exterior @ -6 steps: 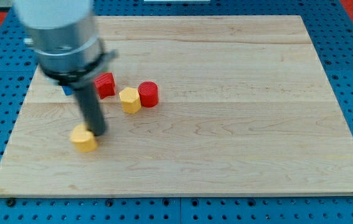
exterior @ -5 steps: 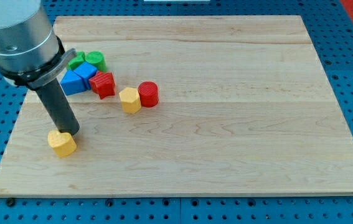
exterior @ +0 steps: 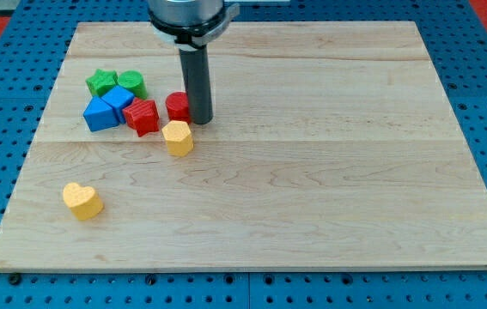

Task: Separate the yellow hexagon and red circle from each other

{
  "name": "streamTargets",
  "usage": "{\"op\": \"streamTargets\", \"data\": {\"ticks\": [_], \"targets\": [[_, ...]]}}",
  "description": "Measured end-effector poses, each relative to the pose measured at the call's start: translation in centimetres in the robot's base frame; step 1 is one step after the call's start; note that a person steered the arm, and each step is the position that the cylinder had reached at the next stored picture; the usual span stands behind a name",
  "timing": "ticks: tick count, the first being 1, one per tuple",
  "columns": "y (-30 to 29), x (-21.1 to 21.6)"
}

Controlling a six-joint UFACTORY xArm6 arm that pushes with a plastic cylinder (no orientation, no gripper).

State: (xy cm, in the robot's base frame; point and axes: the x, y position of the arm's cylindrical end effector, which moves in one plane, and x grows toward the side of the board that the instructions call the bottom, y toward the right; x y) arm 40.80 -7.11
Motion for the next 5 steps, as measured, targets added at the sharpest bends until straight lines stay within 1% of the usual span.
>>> {"op": "streamTargets", "data": {"ticks": [2,3,4,5], "targets": [[-1.4,6.9],[-3.1,8.6],[-8.5,8.2],[-6.4,6.0]]}}
